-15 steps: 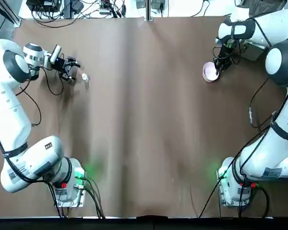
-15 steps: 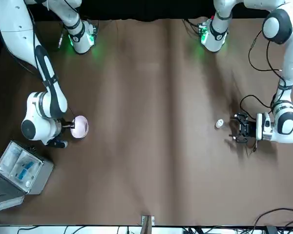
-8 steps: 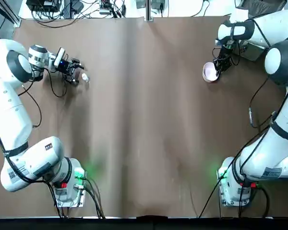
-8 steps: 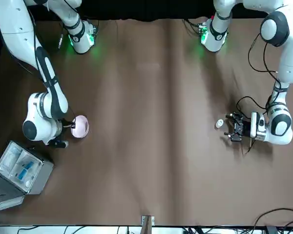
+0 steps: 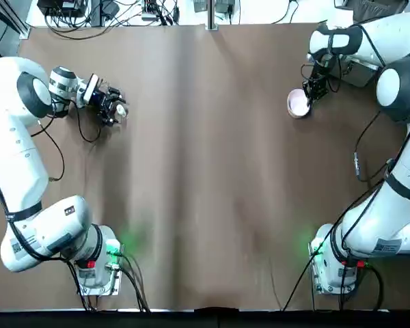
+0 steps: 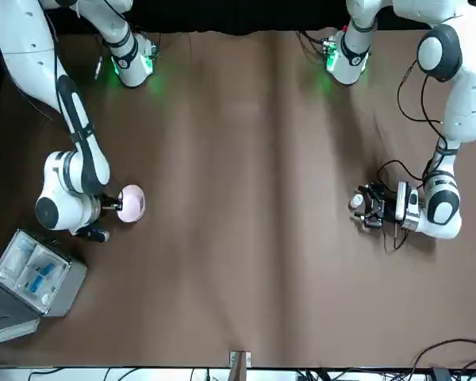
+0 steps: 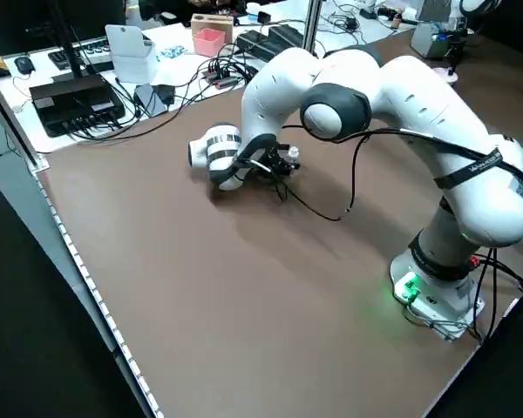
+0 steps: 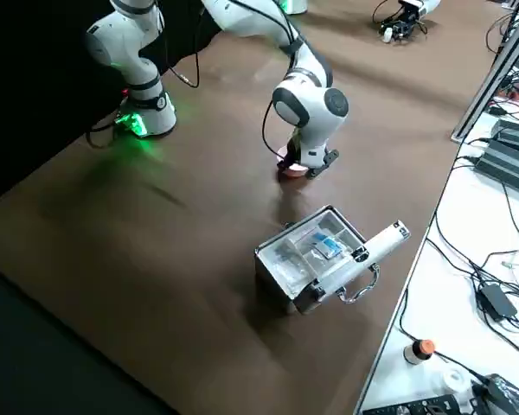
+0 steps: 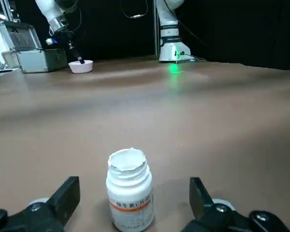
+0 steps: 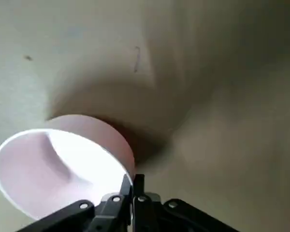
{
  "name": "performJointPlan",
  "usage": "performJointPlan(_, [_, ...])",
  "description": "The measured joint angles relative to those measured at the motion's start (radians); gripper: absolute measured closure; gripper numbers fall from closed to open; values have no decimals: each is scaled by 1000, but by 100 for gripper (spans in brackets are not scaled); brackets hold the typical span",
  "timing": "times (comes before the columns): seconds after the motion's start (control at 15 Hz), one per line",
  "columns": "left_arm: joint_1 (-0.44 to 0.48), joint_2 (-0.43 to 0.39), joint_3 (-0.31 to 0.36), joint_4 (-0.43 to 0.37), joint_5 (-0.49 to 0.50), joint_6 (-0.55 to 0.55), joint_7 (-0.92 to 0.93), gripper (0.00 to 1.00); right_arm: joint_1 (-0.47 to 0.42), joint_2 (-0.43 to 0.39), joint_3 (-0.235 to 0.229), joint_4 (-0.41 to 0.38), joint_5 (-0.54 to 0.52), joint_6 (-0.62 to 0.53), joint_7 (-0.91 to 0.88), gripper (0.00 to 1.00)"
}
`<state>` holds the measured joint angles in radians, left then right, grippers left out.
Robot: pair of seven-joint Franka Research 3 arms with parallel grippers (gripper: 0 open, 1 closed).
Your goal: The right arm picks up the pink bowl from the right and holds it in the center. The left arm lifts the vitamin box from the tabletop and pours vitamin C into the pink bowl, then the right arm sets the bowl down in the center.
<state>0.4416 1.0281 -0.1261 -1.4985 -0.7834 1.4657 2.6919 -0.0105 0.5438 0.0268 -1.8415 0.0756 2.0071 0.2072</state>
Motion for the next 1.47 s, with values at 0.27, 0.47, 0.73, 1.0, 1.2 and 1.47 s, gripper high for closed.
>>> performJointPlan(0.27, [-1, 12, 0, 0, 0, 0, 3, 0, 94, 0, 10, 148, 57, -201, 196, 97])
performJointPlan(0.47, [-1, 18, 0, 0, 0, 1, 3, 15, 162, 0, 12, 223, 95, -310, 331, 97])
performJointPlan(0.73, [-1, 18, 0, 4, 0, 1, 1, 48, 244, 0, 14, 299, 131, -404, 517, 97])
performJointPlan(1.0, [-1, 18, -1, 5, 0, 1, 3, 64, 309, 0, 15, 338, 165, -428, 726, 97])
performJointPlan(1.2, [-5, 18, -12, 8, 0, 1, 5, 64, 345, 0, 15, 358, 213, -428, 858, 97])
performJointPlan(1.47, [-13, 11, -74, 25, 0, 1, 2, 64, 393, 23, 15, 431, 314, -427, 1052, 97])
